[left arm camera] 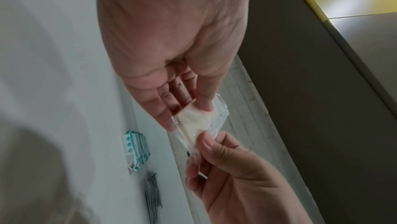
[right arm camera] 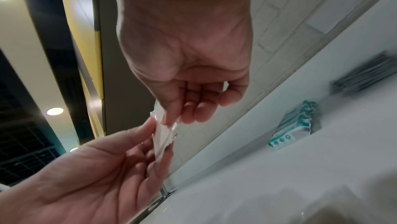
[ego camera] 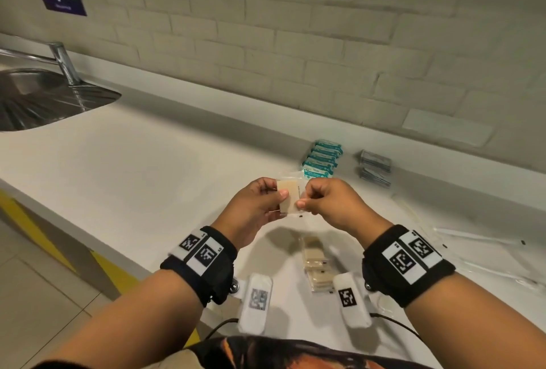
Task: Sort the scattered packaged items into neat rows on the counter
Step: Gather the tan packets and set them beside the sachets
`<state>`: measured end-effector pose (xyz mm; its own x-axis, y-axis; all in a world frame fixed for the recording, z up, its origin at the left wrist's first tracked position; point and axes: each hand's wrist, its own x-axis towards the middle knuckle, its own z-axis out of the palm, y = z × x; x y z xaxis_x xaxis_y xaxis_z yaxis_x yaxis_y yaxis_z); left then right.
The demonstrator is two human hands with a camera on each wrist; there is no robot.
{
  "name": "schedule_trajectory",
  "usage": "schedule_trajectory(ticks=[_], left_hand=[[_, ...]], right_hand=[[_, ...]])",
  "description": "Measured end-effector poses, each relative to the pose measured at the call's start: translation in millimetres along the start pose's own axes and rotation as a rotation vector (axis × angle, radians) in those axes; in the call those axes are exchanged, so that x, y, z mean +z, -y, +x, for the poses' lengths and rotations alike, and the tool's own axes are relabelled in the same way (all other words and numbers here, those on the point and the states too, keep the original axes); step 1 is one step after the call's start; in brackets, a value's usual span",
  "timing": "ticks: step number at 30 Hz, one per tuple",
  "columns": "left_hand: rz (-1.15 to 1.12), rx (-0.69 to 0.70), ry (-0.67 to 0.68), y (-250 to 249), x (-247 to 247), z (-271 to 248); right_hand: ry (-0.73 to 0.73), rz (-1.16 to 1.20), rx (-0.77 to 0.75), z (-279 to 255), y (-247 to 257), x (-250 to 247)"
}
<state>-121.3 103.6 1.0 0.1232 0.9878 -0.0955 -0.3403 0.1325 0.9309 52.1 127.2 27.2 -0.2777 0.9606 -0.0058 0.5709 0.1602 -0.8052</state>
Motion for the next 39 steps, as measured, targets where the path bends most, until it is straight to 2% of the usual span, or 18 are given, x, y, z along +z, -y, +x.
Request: schedule_trajectory(ticks=[2,7,9,11,13,14,16,20,22,24,26,28,29,31,35,39], left_hand=[[0.035,0.023,-0.021,1.4,-0.3,0.4],[0.235,0.022,0.018,2.2,2.3,-2.5],[0.263,0.001,0.035,3.7,4.8,-3.5],[0.284,-0.025,0.040,5.1,6.2,-3.1],[0.364,-0.072,0.017,6.7,4.3,-1.3],[0.416,-0.109,0.002,8.6,2.1,-0.2],[0.500,-0.228,0.005,16.1,-2.4,2.5],[0.623,-0.506,0.120,36.8,6.1,2.8],[0.623,-0.569,0.152,45.0,17.1,0.2],[0.609,-0.587,0.149,53.5,23.8,0.2],[0.596,-0.600,0.132,59.3,26.8,1.3],[0.556,-0.620,0.115,64.2,29.2,3.4],[0.530,-0.626,0.101,64.9,30.9,3.4],[0.499,-0.634,0.072,66.5,34.5,3.5],[0.470,-0.623,0.034,67.7,38.6,3.3],[0.387,-0.601,0.012,70.0,40.1,1.5]], right_hand=[[0.025,-0.032,-0.019,-0.5,1.0,-0.8],[-0.059,0.055,-0.093,1.3,10.7,-7.7],[-0.048,-0.078,-0.111,1.2,15.2,-9.6],[-0.088,-0.314,-0.104,3.0,16.3,-12.0],[-0.138,-0.491,-0.040,7.0,11.2,-17.8],[-0.139,-0.481,0.016,9.4,6.1,-21.6],[-0.072,-0.418,0.121,10.2,-7.7,-23.5],[0.105,-0.457,0.217,0.4,-32.5,1.0],[0.071,-0.523,0.268,-5.7,-37.7,7.9],[0.023,-0.586,0.384,-14.5,-38.5,2.4],[0.112,-0.505,0.588,-26.6,-43.3,-3.9],[0.211,-0.220,0.769,-38.9,-48.8,-1.0],[0.205,-0.072,0.809,-42.6,-51.5,2.3],[0.160,0.055,0.809,-44.0,-54.5,8.8],[0.111,0.073,0.786,-44.1,-43.7,16.1],[0.131,0.031,0.777,-45.0,-36.9,21.2]])
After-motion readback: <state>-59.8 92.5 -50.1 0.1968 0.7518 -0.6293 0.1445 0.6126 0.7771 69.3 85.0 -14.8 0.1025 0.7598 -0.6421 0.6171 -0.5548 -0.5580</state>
